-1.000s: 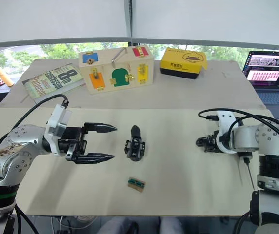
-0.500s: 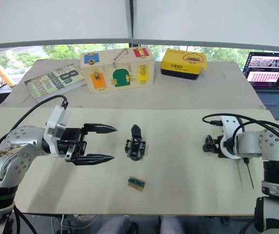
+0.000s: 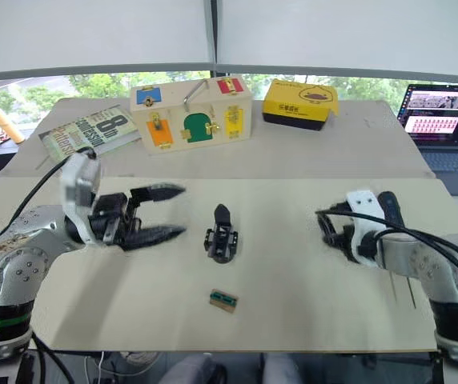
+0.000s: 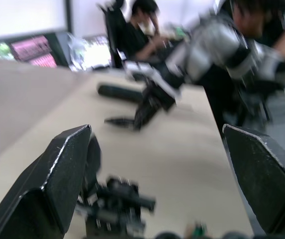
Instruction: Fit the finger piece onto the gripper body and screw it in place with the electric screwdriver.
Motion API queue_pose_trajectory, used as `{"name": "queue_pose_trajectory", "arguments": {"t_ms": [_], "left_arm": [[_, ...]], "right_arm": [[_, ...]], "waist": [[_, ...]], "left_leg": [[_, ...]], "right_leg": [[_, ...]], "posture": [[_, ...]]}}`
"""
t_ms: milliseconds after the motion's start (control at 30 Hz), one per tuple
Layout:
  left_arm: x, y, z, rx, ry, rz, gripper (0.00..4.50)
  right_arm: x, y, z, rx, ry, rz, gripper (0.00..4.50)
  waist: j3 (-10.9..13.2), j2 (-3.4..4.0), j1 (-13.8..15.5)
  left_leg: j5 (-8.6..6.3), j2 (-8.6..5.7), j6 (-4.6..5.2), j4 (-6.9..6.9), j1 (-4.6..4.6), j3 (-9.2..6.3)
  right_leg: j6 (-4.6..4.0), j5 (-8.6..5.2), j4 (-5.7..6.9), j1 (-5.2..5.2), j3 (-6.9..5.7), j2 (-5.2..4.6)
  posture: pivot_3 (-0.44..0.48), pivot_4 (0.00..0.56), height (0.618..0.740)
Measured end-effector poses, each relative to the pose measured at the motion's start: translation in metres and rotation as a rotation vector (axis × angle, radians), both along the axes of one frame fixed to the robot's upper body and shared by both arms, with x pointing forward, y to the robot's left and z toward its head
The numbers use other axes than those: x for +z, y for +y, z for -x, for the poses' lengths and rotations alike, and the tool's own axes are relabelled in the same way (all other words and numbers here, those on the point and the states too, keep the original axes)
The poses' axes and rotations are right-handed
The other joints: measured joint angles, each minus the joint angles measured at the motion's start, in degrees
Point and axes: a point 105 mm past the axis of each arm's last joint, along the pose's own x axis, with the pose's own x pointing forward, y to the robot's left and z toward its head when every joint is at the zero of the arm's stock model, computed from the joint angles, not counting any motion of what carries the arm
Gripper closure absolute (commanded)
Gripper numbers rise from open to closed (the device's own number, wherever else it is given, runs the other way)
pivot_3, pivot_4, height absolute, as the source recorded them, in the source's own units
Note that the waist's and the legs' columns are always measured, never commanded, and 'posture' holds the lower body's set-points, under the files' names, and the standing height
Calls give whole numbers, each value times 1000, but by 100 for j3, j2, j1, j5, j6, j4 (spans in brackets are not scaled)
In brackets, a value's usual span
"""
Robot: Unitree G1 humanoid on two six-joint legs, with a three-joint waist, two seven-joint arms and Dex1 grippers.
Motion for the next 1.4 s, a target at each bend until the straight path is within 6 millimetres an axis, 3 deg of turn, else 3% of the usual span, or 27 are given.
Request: {"name": "queue_pose_trajectory", "arguments": {"t_ms": [100,167,267,333,467,700,933,1067,1267,1300,1400], "left_arm": [[30,2,-10,48,44,197,0],[47,3,-25,110,88,346,0],[53,-6,-44,178,172,469,0],[51,-14,-51,193,216,514,0],[54,-31,-55,191,254,594,0],[52,-49,-55,169,269,571,0],[49,-47,-55,180,265,545,0],[44,-48,-54,178,273,534,1228],[40,-50,-52,174,274,522,4217],[38,-48,-52,183,274,518,4500],[35,-48,-53,187,281,521,4500]], "right_arm": [[57,19,-7,87,-358,65,3419],[87,43,-6,154,-569,101,3419],[106,94,2,313,-749,93,3419],[109,116,6,377,-802,78,3419],[110,135,7,433,-841,83,3419],[114,147,7,488,-886,138,3419],[108,156,10,547,-879,170,3419],[109,160,13,556,-893,167,3419],[109,161,13,552,-902,174,3419],[109,162,14,560,-902,174,3419],[105,161,14,560,-892,180,3419]], "waist": [[0,0,0],[-1,-2,1],[-1,-3,-12],[-1,-3,-8],[-1,-4,15],[-1,-4,-20],[-1,-4,-24],[-1,-4,-18],[-1,-4,-21],[-1,-4,-22],[-1,-4,-21]], "left_leg": [[0,0,-4,3,6,0],[2,-1,-8,4,16,1],[5,-1,-12,6,19,2],[5,-3,-12,6,19,2],[5,-14,-11,12,17,0],[6,-10,-13,8,24,1],[7,-10,-15,9,27,1],[7,-11,-15,8,27,0],[7,-10,-16,6,30,1],[7,-10,-16,3,34,1],[7,-10,-16,3,35,1]], "right_leg": [[1,0,6,4,0,2],[0,0,9,10,1,2],[-1,1,12,10,7,2],[-1,1,13,8,6,2],[1,2,9,10,-14,-1],[1,3,15,7,-20,6],[-1,4,18,7,-14,11],[-1,4,17,7,-16,12],[-2,4,17,6,-15,13],[-2,4,18,7,-14,15],[-2,4,17,8,-12,16]], "posture": [[0,150,740],[0,150,740],[0,150,740],[0,150,740],[0,150,740],[0,150,740],[0,150,740],[0,150,740],[0,150,740],[0,150,740],[0,150,740]]}}
